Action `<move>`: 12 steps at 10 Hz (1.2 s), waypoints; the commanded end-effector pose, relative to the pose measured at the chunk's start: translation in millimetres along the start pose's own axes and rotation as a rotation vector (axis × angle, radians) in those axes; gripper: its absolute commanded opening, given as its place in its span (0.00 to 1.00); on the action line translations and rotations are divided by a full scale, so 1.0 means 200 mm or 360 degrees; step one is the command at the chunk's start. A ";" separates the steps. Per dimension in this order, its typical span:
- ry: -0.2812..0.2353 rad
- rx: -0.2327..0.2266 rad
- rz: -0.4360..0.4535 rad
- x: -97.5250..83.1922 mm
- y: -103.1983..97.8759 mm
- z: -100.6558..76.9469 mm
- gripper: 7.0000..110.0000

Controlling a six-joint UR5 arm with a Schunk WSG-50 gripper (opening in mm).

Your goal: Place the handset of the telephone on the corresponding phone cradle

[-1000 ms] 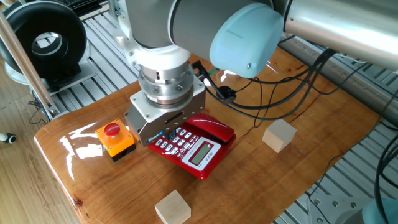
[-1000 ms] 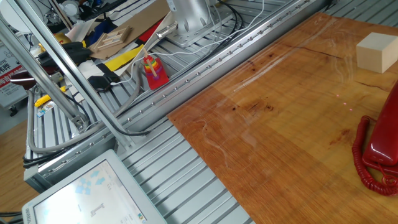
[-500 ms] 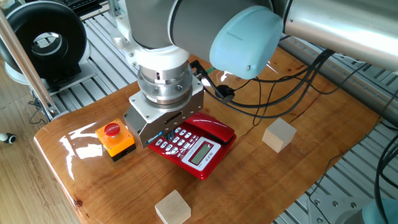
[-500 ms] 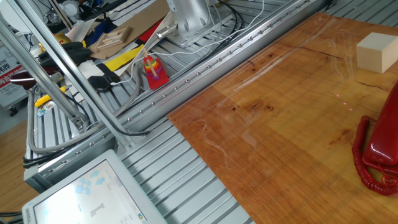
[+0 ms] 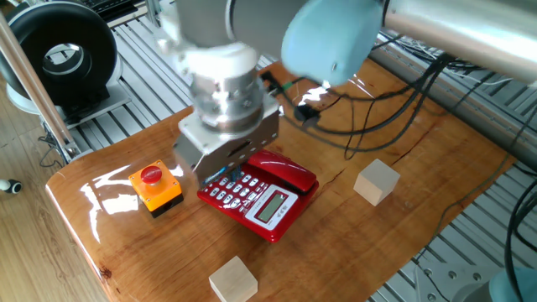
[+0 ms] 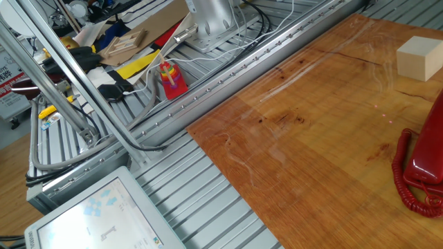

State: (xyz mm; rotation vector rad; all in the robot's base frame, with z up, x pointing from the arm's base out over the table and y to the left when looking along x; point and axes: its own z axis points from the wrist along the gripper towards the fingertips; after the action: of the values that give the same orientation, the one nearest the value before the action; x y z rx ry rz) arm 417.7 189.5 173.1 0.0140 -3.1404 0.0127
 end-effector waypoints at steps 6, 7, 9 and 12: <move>-0.0027 -0.0072 -0.0072 -0.02 -0.04 0.02 0.00; -0.0009 -0.0061 -0.0063 -0.02 -0.02 -0.01 0.00; 0.0003 -0.0056 -0.0041 -0.05 0.05 -0.03 0.00; 0.0010 -0.0054 -0.0036 -0.05 0.06 -0.04 0.00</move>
State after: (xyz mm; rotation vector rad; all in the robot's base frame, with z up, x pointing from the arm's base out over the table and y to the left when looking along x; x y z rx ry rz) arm 426.0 193.7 176.6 0.0622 -3.1408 -0.0253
